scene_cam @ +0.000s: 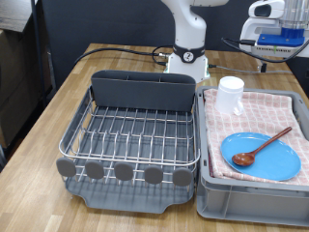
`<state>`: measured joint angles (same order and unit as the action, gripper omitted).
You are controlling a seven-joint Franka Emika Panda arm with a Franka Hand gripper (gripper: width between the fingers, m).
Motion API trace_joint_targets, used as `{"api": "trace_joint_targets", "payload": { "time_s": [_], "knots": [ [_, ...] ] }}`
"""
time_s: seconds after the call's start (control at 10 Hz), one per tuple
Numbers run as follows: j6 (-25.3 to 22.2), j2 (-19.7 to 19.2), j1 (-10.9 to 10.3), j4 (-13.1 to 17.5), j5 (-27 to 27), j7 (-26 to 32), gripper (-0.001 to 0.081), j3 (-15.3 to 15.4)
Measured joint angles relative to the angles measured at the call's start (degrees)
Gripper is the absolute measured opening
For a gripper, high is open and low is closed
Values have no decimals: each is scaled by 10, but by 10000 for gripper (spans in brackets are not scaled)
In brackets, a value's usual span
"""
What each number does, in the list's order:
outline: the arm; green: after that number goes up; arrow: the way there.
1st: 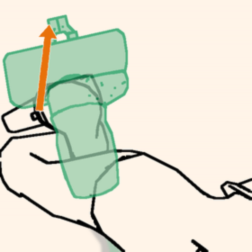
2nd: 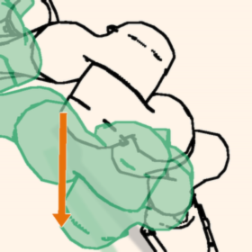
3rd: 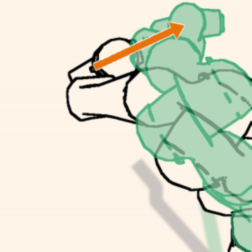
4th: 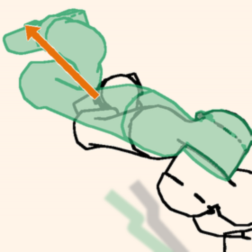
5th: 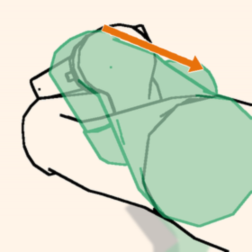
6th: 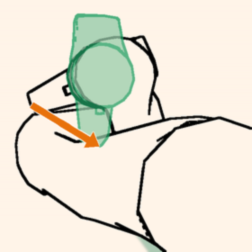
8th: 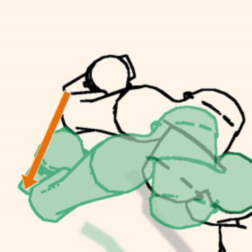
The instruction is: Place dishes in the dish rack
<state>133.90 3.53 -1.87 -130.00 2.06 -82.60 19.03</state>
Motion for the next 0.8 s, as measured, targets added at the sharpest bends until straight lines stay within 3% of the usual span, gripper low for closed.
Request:
{"api": "trace_joint_targets", "payload": {
  "time_s": [0.3, 0.8],
  "knots": [
    [27, -26, 0, 0, -17, -29, 803, 0],
    [119, -114, -9, 3, -123, -134, 803, -4]
  ]
}}
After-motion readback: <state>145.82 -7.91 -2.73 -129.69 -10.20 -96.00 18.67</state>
